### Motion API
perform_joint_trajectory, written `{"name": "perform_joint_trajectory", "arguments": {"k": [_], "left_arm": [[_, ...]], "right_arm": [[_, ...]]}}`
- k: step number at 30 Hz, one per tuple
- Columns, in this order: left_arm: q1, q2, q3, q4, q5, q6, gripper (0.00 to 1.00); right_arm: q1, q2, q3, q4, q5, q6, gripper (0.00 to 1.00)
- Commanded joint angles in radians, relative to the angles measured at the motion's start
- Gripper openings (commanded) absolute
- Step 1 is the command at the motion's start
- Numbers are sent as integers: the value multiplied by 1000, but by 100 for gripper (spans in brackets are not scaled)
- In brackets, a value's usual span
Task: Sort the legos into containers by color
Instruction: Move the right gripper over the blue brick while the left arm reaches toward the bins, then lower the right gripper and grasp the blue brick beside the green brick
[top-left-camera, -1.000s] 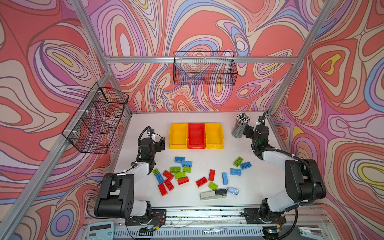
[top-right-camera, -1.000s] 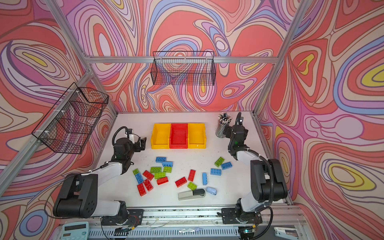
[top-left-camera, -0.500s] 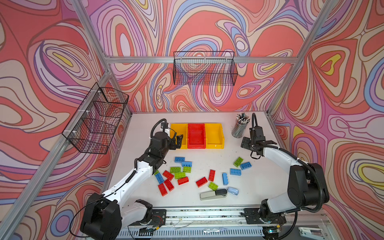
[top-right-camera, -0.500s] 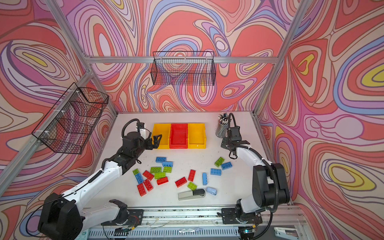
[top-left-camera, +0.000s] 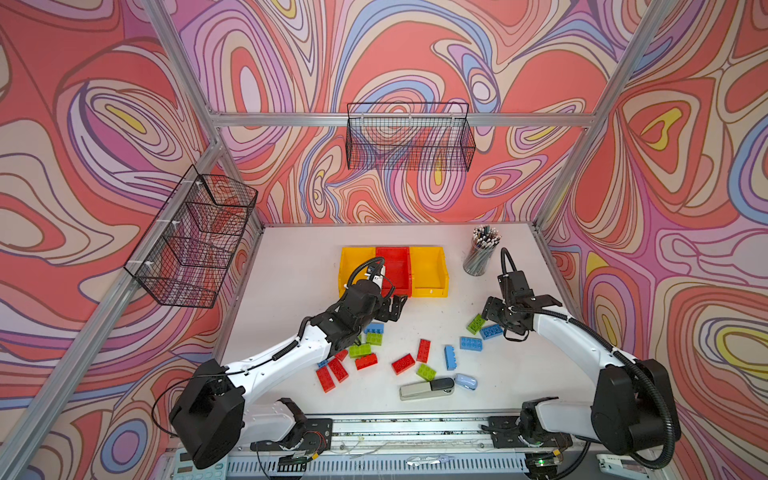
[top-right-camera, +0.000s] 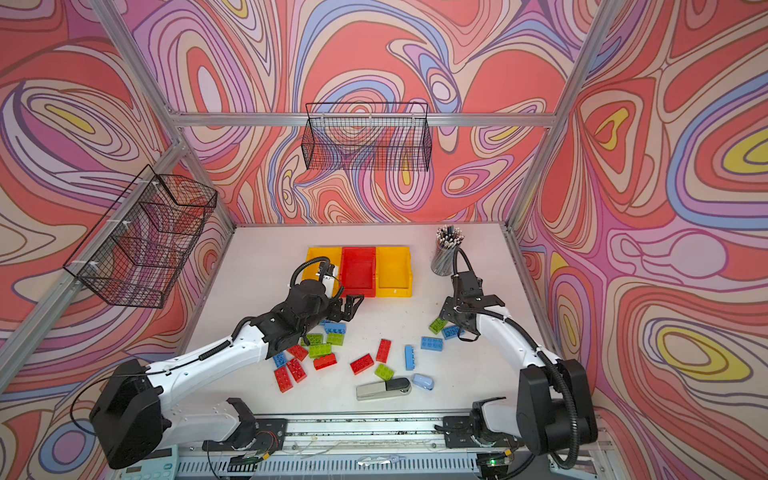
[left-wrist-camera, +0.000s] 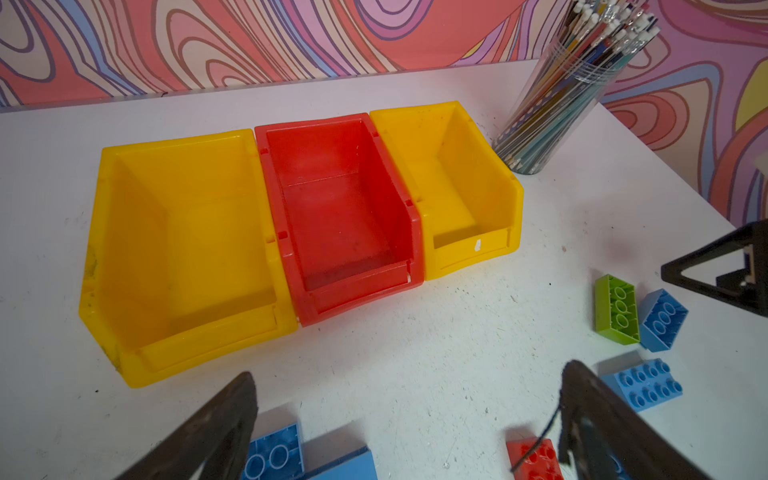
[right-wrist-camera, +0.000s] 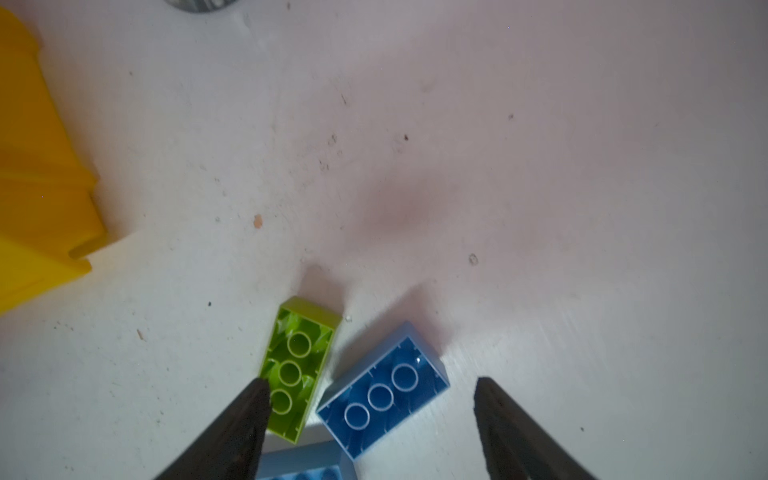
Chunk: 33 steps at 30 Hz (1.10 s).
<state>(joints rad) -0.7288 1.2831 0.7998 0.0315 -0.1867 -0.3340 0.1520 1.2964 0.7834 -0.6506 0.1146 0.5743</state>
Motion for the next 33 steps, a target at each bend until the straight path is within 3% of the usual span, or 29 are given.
{"name": "perform_joint_trajectory", "arguments": {"k": [1, 18, 33], "left_arm": [[-4, 5, 31, 19, 9, -6, 100], [-4, -9, 15, 28, 34, 27, 100], [-4, -36, -9, 46, 9, 49, 100]], "right_arm": [[5, -41, -40, -78, -3, 57, 82], [10, -73, -104, -84, -42, 165, 80], [10, 27, -18, -29, 81, 308, 79]]}}
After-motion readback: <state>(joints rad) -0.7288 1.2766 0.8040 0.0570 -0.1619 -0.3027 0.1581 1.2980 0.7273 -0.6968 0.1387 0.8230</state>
